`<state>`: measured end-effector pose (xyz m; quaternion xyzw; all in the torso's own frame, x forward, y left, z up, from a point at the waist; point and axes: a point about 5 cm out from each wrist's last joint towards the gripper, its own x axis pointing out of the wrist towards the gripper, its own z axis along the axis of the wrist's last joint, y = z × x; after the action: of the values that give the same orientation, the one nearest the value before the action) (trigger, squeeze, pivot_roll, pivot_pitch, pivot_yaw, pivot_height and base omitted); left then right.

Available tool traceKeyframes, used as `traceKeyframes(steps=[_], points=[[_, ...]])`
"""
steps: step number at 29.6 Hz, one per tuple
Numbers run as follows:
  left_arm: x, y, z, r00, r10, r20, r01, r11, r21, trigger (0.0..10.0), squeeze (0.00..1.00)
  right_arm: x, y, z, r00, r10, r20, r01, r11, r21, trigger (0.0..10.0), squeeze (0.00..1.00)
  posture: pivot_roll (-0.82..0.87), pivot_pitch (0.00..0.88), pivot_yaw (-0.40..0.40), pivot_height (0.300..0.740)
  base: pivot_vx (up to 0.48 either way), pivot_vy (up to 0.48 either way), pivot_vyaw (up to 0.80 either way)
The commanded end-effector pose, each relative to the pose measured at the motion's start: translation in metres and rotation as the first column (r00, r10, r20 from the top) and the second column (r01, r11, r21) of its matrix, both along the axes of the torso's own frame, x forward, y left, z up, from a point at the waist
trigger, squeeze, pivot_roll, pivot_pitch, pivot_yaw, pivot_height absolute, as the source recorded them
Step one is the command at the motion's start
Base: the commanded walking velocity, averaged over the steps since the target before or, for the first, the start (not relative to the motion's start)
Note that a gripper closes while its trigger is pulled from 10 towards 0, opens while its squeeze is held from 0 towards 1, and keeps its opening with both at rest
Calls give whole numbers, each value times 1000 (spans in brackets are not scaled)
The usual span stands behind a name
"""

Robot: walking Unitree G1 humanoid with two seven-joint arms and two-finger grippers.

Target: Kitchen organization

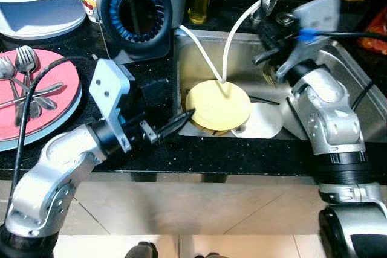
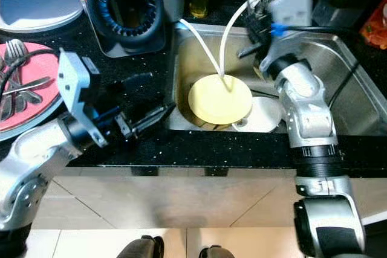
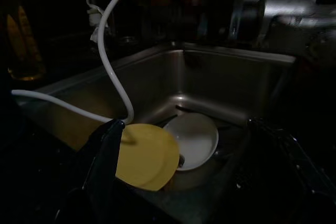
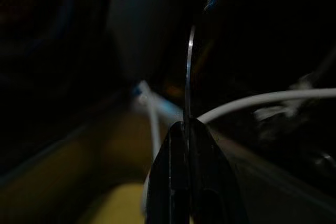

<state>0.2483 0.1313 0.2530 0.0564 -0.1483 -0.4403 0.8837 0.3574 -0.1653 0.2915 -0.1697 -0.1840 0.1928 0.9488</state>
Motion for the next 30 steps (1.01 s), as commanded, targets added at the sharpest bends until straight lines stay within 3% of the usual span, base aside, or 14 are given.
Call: traceKeyframes(steps=[1,4,8,10,12,16,25,26,27,28,29,30], points=[[-4,0,1,1000,-9,-1,9,1000,16,10000,0,5,6,-14,998,-4,-65,-1,998,-65,10000,0,138,164,-94,740,0,0,0],[-6,1,5,1000,-6,13,6,1000,19,10000,0,15,16,-29,992,-25,-124,3,985,-171,10000,0,138,172,-99,740,0,0,0],[-16,0,17,999,-26,45,26,1000,-2,10000,0,24,24,-51,979,-71,-193,-13,915,-403,10000,0,139,206,-112,740,0,0,0],[-23,0,30,997,-46,69,52,995,-83,10000,0,28,20,-55,971,-114,-209,3,883,-469,10000,0,143,225,-122,740,0,0,0],[-26,0,35,995,-55,80,63,992,-111,10000,0,30,16,-54,968,-140,-207,22,873,-488,10000,0,146,242,-127,740,0,0,0],[-36,1,44,992,-78,98,90,987,-134,10000,0,39,-15,-43,938,-299,-176,162,826,-540,10000,0,154,280,-127,740,0,0,0],[-37,2,38,995,-86,56,91,991,-101,10000,0,40,-28,-46,912,-348,-218,159,789,-593,10000,0,148,308,-114,740,0,0,0],[-37,2,38,995,-85,51,90,992,-94,10000,0,39,-29,-51,904,-346,-250,133,785,-604,10000,102,149,310,-114,740,0,0,0],[-37,2,38,995,-85,51,90,992,-94,10000,0,39,-29,-51,904,-346,-250,133,785,-604,10000,102,149,310,-114,740,0,0,0],[-37,2,39,996,-82,46,86,992,-89,10000,0,37,-29,-58,895,-341,-288,101,783,-614,10000,392,150,311,-114,740,0,0,0],[-37,2,40,996,-75,44,79,993,-84,10000,0,35,-30,-63,885,-329,-329,64,787,-614,10000,765,153,313,-110,740,0,0,0],[-37,3,41,997,-68,42,71,994,-82,10000,0,34,-30,-67,878,-320,-356,42,792,-609,10000,1000,153,312,-110,740,0,0,0]])
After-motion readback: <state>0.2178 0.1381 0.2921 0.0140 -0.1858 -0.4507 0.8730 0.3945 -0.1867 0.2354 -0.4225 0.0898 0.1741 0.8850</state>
